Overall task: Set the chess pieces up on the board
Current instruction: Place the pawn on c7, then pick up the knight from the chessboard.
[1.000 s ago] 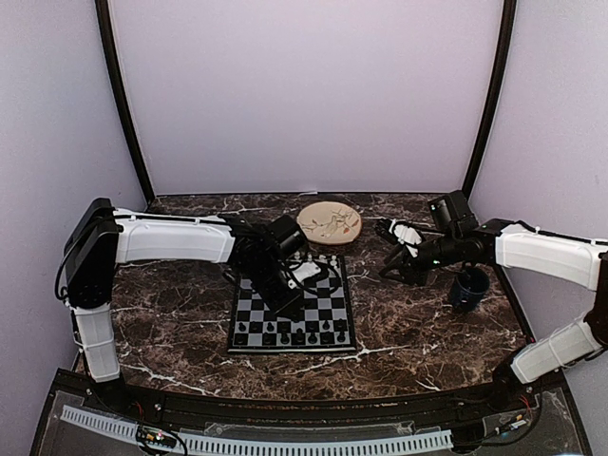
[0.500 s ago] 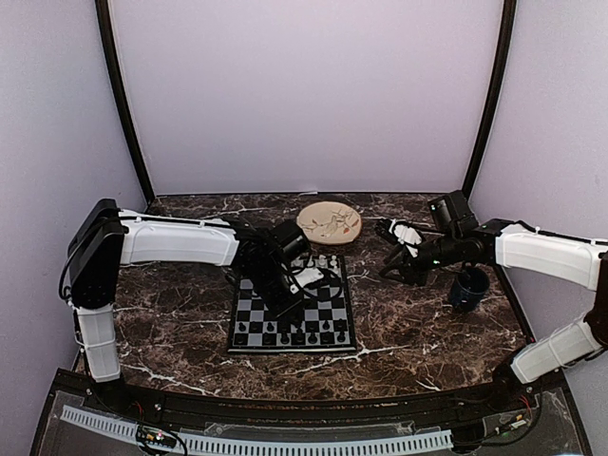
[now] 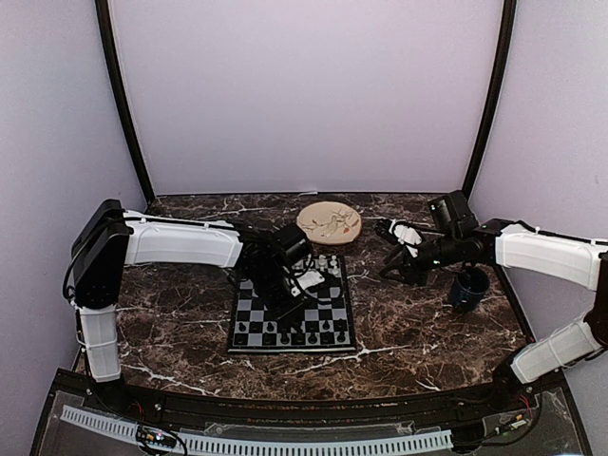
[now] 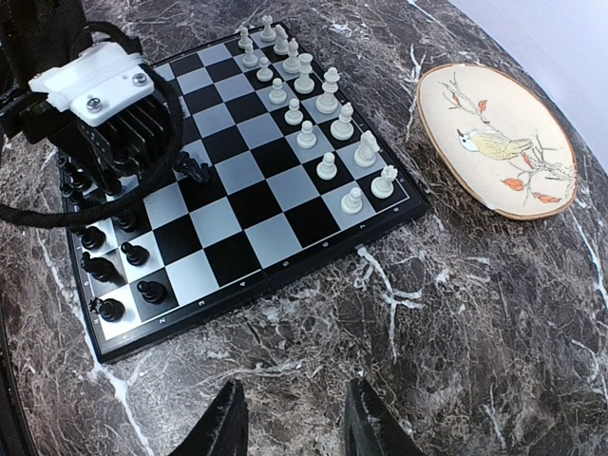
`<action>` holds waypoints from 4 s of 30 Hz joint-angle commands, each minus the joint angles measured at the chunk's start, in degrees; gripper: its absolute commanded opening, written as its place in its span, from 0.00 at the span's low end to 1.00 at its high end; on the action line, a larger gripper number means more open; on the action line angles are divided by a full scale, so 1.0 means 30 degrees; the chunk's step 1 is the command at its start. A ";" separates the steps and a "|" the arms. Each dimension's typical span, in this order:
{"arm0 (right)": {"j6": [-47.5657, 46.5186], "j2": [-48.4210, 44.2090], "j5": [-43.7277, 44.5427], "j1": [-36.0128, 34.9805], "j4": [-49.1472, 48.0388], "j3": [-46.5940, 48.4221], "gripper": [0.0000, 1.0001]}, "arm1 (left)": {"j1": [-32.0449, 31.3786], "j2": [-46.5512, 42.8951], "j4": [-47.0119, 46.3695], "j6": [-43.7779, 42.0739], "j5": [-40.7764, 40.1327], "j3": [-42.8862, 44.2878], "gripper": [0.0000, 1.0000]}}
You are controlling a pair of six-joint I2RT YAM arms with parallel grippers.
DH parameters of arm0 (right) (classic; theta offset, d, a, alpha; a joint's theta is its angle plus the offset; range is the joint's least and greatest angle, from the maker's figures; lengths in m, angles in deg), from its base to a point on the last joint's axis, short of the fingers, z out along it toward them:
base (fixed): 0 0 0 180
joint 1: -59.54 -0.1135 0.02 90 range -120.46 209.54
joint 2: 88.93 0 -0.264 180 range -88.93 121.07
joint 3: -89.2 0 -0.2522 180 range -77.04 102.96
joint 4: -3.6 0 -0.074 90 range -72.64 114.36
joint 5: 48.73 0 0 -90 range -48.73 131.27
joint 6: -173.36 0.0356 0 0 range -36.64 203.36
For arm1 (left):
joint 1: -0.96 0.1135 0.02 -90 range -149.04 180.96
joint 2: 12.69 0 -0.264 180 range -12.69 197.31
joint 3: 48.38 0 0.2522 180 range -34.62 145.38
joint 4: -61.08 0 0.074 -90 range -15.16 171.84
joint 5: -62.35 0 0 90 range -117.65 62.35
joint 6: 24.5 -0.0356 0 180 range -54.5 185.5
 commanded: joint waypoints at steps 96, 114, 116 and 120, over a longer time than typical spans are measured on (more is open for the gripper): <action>0.0064 0.0085 -0.0228 0.0296 0.0054 0.0147 0.36 | 0.0106 0.3822 0.2498 -0.0253 -0.4733 0.4864 0.17; 0.4802 0.3569 -0.2050 0.0476 0.3795 0.9246 0.36 | 0.0296 -0.1596 -0.6042 0.1686 -0.4809 -0.0287 0.09; 0.5750 0.4285 -0.2181 0.0686 0.3906 1.0230 0.37 | 0.0298 -0.3040 -0.8322 0.2169 -0.4556 -0.1829 0.09; 0.6964 0.6485 -0.4043 0.0847 0.4884 1.2108 0.39 | 0.0282 -0.4916 -1.2382 0.2666 -0.3771 -0.4553 0.10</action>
